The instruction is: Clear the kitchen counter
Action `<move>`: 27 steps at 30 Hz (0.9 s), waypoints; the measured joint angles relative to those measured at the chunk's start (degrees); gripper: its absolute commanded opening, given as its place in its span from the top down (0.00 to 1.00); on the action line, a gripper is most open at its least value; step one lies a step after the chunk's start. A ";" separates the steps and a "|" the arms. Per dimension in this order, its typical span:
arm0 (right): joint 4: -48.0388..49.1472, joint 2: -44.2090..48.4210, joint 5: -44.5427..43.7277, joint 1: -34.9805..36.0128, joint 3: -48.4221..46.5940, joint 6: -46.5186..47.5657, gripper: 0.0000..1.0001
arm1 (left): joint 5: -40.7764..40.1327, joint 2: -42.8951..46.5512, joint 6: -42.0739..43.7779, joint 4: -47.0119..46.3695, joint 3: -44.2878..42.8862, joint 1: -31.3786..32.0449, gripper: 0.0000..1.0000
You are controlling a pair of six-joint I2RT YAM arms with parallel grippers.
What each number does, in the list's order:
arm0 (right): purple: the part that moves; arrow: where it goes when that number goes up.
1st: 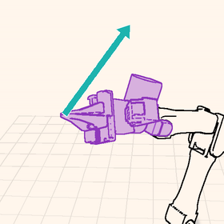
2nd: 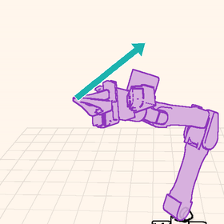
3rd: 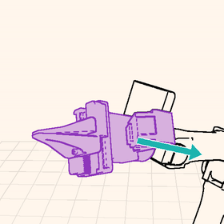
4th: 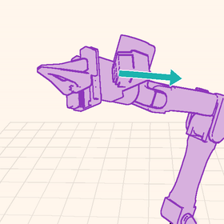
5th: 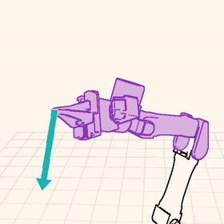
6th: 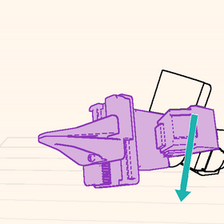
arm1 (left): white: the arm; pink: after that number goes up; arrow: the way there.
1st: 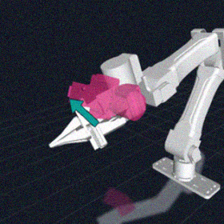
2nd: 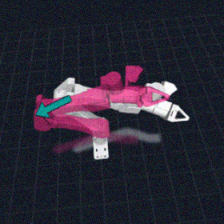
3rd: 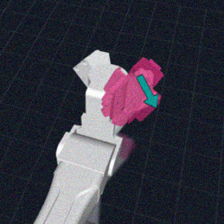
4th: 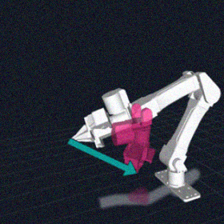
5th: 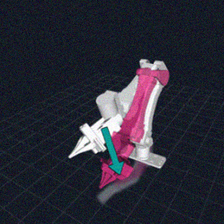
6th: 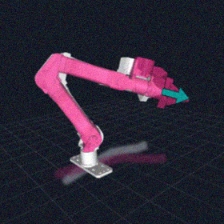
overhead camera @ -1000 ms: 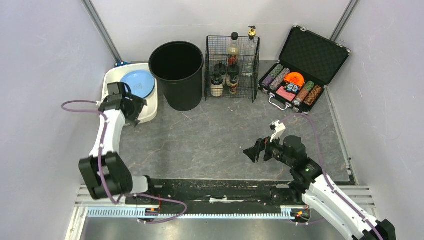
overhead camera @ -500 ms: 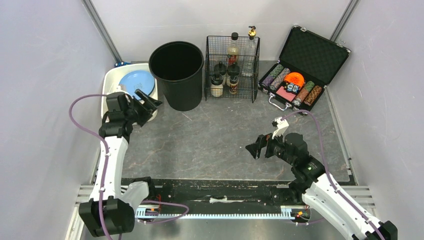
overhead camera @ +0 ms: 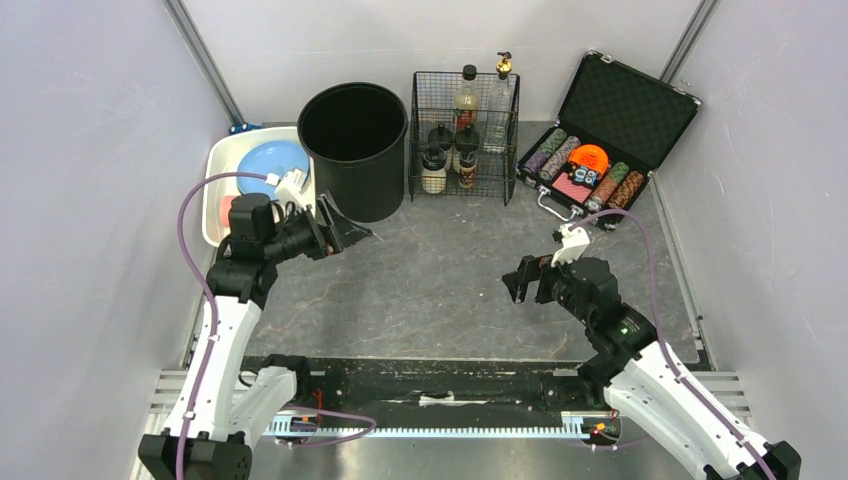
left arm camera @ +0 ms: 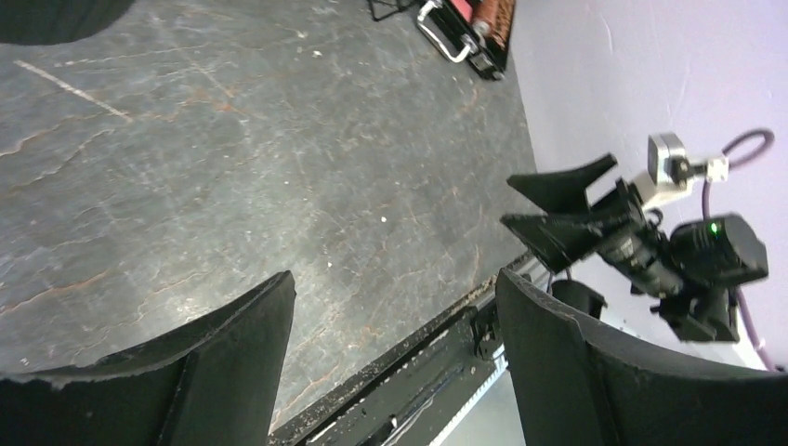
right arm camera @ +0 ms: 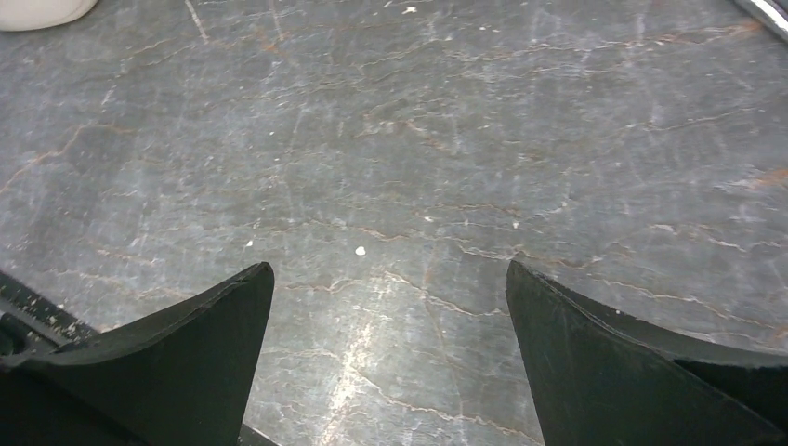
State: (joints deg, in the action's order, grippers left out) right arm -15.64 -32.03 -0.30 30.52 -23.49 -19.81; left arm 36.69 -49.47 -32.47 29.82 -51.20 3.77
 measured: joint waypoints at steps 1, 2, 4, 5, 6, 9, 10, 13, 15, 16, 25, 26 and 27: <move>-0.22 -0.15 -1.11 0.00 -0.37 0.13 0.02 | 1.20 0.52 0.72 -0.02 0.02 0.46 0.16; -0.63 -0.31 -2.21 0.00 -0.83 0.35 0.02 | 2.34 0.96 1.38 -0.02 0.02 0.94 0.16; -1.05 -0.39 -3.69 0.00 -1.25 0.66 0.02 | 4.00 1.64 2.62 -0.02 0.09 2.08 0.17; -1.40 -0.44 -4.37 0.00 -1.44 1.01 0.02 | 4.46 1.99 3.23 -0.15 0.20 2.89 0.17; -1.62 -0.48 -4.81 0.00 -1.57 1.31 0.02 | 4.87 2.25 3.72 -0.22 0.35 3.61 0.17; -2.08 -1.18 -5.79 0.00 -2.03 2.49 0.02 | 5.44 2.80 5.20 -0.44 1.07 7.19 0.18; -2.10 -1.55 -6.10 0.00 -2.23 2.91 0.02 | 5.33 2.82 5.64 -0.44 1.22 8.79 0.18; -2.01 -2.29 -6.71 0.00 -2.54 3.78 0.02 | 3.80 2.73 7.06 -0.37 1.38 13.75 0.19; -2.03 -2.47 -7.28 0.00 -2.54 4.20 0.02 | 2.14 2.78 8.26 -0.39 1.38 16.44 0.19; -1.95 -2.43 -7.58 0.00 -2.54 4.37 0.02 | 1.16 2.82 8.70 -0.42 1.40 17.70 0.19; -1.60 -1.01 -11.32 0.00 -2.54 4.92 0.02 | -4.52 8.15 9.20 -1.33 2.38 20.81 0.19; -1.60 -0.39 -11.93 0.00 -2.54 4.94 0.02 | -5.11 8.74 9.27 -1.31 2.38 20.96 0.19; -1.60 0.22 -12.48 0.00 -2.54 4.92 0.02 | -5.81 9.33 9.51 -1.33 2.38 21.09 0.19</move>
State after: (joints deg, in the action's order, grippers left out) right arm -17.23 -31.81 -12.78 30.52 -26.02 -14.90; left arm 30.87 -40.14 -22.96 28.49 -48.82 24.86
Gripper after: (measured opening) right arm 0.979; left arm 0.812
